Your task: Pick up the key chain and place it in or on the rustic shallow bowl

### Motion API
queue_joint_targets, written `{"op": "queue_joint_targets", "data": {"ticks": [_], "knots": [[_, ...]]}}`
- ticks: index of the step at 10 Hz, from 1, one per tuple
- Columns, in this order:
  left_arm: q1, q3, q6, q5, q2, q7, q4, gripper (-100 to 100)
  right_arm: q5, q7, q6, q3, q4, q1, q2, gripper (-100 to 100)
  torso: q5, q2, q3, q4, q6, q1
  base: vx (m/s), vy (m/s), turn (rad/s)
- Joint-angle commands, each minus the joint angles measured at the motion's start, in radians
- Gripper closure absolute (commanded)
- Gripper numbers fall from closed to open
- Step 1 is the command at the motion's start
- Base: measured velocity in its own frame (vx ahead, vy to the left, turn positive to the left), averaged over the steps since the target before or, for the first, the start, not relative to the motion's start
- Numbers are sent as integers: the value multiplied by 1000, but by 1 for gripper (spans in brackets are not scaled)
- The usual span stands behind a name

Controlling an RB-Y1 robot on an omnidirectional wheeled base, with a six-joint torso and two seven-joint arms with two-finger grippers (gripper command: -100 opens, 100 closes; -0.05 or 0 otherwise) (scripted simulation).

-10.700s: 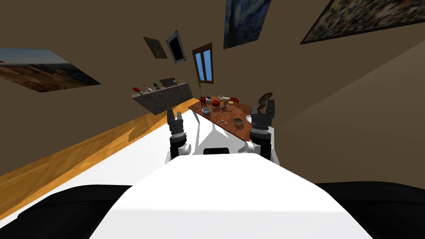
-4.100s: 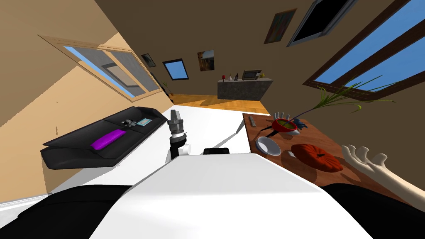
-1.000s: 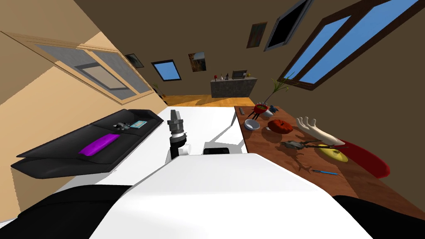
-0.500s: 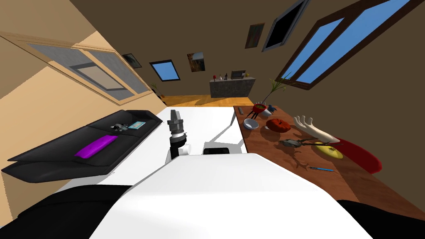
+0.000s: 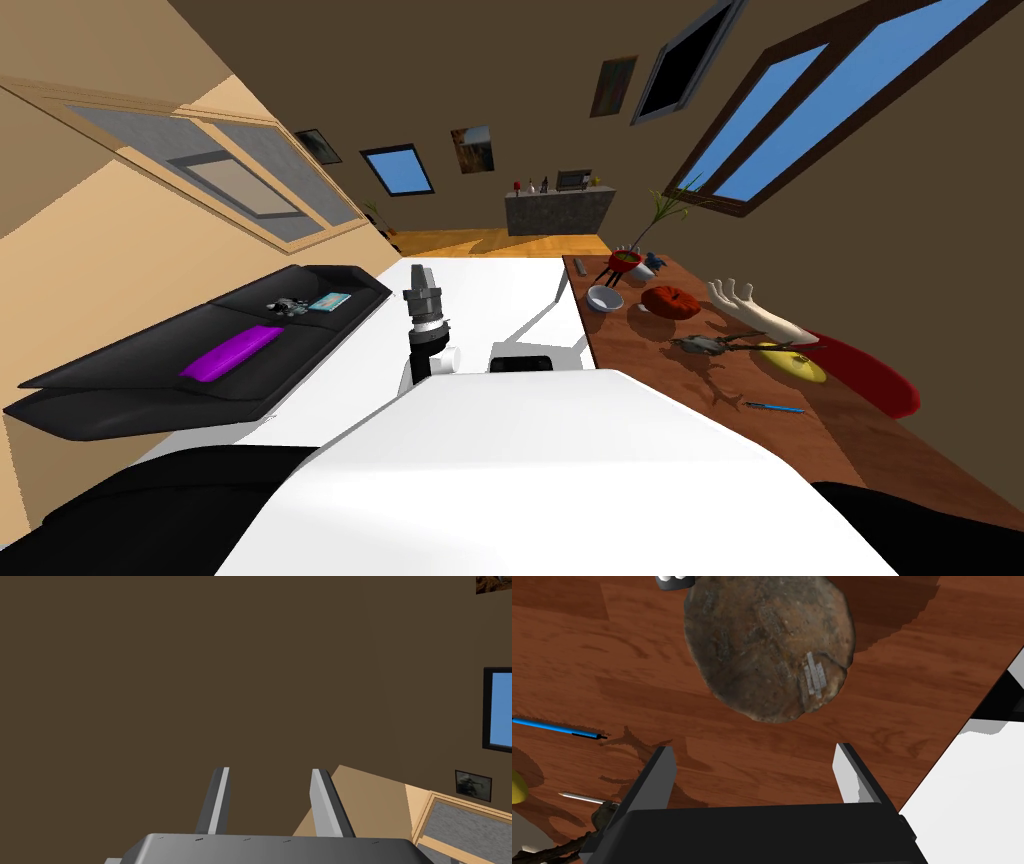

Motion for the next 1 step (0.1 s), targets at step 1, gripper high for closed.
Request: {"op": "queue_joint_targets", "data": {"ticks": [1], "knots": [[0,0,0,0,0,0,0,0,0,0,0,0,0,0,0,0,0,0,0,0,0,0,0,0,0]]}}
